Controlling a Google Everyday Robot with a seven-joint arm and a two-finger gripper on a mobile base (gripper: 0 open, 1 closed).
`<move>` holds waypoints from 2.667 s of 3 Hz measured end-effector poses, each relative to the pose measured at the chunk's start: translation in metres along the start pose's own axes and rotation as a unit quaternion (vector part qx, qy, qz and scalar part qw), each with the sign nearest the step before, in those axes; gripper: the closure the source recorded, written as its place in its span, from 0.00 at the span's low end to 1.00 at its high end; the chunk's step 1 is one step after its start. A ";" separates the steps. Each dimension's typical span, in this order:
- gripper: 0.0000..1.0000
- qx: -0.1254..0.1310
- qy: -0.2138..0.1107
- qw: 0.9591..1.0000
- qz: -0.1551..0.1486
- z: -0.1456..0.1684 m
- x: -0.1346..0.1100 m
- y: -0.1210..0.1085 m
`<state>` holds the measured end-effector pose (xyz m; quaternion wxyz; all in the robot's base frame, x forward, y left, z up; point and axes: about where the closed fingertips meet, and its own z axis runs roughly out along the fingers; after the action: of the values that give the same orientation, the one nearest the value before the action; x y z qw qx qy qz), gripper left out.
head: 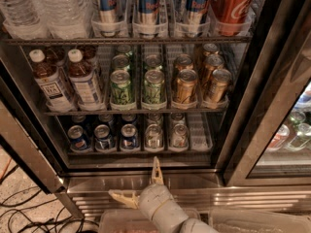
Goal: Pick pepsi can from bottom shelf of fridge
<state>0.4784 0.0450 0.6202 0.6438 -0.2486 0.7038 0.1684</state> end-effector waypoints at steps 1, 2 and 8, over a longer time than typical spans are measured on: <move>0.00 -0.017 -0.001 1.000 -0.016 0.012 0.007 -0.002; 0.00 -0.031 0.006 0.999 -0.036 0.034 0.021 -0.004; 0.00 0.038 -0.085 0.996 -0.018 0.110 0.019 0.053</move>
Offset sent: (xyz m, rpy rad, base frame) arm 0.0534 0.0256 -0.0449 -0.1138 -0.0273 0.1140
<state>0.5378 0.1467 0.5845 0.7130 -0.2212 0.6480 0.1509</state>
